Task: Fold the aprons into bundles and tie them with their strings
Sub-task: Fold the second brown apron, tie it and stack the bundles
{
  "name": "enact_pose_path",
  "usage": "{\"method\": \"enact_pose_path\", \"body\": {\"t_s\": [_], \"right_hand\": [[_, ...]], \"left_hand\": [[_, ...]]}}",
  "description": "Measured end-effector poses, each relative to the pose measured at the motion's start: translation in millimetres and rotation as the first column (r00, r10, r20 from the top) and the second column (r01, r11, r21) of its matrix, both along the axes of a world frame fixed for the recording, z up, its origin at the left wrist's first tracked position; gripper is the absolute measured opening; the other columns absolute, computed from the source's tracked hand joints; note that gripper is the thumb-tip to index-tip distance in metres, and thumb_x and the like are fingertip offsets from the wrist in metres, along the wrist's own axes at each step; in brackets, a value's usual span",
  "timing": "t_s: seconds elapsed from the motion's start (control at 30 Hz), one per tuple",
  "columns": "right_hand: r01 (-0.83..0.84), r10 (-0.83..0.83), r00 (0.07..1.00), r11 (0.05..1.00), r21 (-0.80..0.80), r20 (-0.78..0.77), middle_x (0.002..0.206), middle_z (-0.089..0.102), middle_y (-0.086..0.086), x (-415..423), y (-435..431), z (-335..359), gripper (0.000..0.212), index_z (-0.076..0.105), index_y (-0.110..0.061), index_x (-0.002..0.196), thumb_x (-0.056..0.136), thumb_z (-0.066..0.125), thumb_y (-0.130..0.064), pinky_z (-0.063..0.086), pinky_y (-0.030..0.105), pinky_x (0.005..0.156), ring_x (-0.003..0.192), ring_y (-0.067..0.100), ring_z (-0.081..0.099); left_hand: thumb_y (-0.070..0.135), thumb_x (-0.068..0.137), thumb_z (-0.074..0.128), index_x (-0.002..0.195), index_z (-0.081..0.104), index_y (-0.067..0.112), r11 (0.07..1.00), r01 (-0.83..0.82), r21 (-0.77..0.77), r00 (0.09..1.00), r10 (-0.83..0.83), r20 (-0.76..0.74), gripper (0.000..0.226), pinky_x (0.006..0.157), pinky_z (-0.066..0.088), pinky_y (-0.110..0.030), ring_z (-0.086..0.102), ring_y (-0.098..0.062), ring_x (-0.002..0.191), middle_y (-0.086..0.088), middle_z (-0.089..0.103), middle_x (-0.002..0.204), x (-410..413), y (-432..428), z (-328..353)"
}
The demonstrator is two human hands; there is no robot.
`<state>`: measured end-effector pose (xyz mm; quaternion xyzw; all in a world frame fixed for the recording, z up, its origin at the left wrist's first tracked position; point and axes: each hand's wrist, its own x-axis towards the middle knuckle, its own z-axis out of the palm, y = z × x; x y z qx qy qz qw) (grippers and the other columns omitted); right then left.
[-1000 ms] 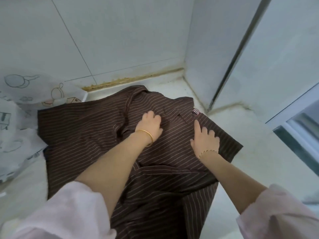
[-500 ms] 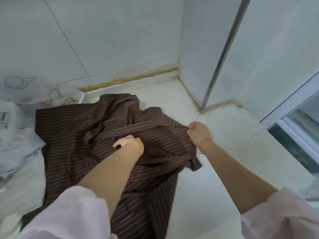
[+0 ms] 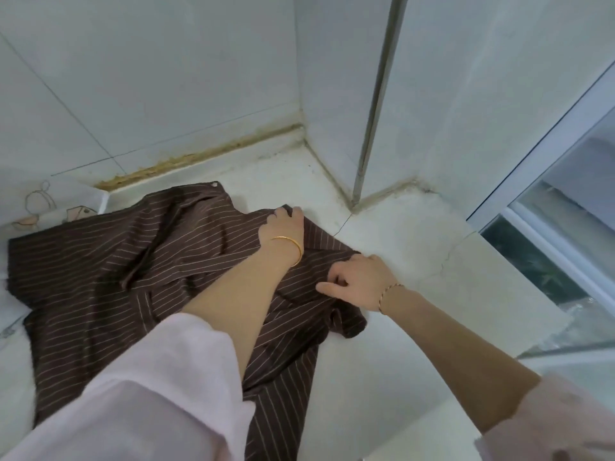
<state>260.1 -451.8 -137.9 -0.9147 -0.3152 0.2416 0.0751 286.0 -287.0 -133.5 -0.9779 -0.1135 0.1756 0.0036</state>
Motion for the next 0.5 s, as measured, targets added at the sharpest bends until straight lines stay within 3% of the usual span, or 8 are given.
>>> {"method": "enact_pose_path", "body": {"t_s": [0.13,0.23,0.33,0.4,0.43,0.5], "right_hand": [[-0.132,0.130,0.991,0.985,-0.109,-0.022,0.082,0.066,-0.004,14,-14,1,0.043,0.068,-0.022,0.086,0.084,0.049,-0.061,0.039,0.035,0.085,0.091,0.016,0.051],[-0.106,0.090,0.989,0.985,-0.138,-0.119,0.069,0.058,-0.007,26,-25,1,0.032,0.059,-0.021,0.068,0.085,0.057,-0.048,0.040,0.030,0.077,0.079,0.015,0.053],[-0.014,0.004,0.999,0.978,-0.210,-0.051,0.079,0.053,-0.007,36,-37,6,0.023,0.050,-0.026,0.068,0.088,0.059,-0.036,0.043,0.031,0.078,0.091,0.017,0.050],[0.107,-0.077,0.991,0.947,-0.304,0.109,0.100,0.056,0.000,37,-44,9,0.005,0.059,-0.021,0.093,0.088,0.059,-0.022,0.042,0.034,0.084,0.104,0.021,0.048],[0.186,-0.132,0.975,0.922,-0.340,0.177,0.107,0.055,0.003,36,-45,10,0.018,0.059,-0.019,0.104,0.087,0.059,-0.015,0.041,0.035,0.086,0.106,0.023,0.048],[0.290,-0.210,0.940,0.906,-0.307,0.269,0.112,0.053,0.006,32,-44,10,0.032,0.056,-0.017,0.115,0.084,0.058,-0.007,0.039,0.037,0.089,0.108,0.025,0.048]], "left_hand": [[0.006,0.089,0.052,0.134,0.034,0.005,0.995,-0.099,-0.023,0.995,0.100,0.019,0.048,0.076,0.044,-0.037,0.058,-0.029,0.105,-0.014,0.058,0.118,13,-1,-1],[0.005,0.094,0.041,0.122,0.043,0.007,0.954,-0.163,-0.250,0.954,0.217,0.208,0.028,0.069,0.043,-0.036,0.058,-0.028,0.089,-0.012,0.061,0.106,30,-6,5],[0.004,0.096,0.038,0.130,0.044,0.012,0.756,0.004,-0.655,0.904,0.278,0.326,0.035,0.092,0.047,-0.037,0.059,-0.027,0.104,-0.011,0.059,0.119,46,-17,11],[0.002,0.095,0.041,0.141,0.037,0.013,0.723,0.171,-0.669,0.927,0.111,0.357,0.048,0.111,0.033,-0.033,0.046,-0.022,0.126,-0.008,0.044,0.141,48,-23,11],[0.000,0.094,0.043,0.143,0.036,0.013,0.750,0.225,-0.622,0.919,0.048,0.390,0.051,0.114,0.026,-0.032,0.039,-0.021,0.132,-0.008,0.038,0.146,48,-23,7],[-0.002,0.091,0.046,0.138,0.042,0.009,0.816,0.213,-0.538,0.878,0.083,0.472,0.048,0.114,0.025,-0.029,0.038,-0.023,0.131,-0.010,0.039,0.143,44,-20,1]]}}
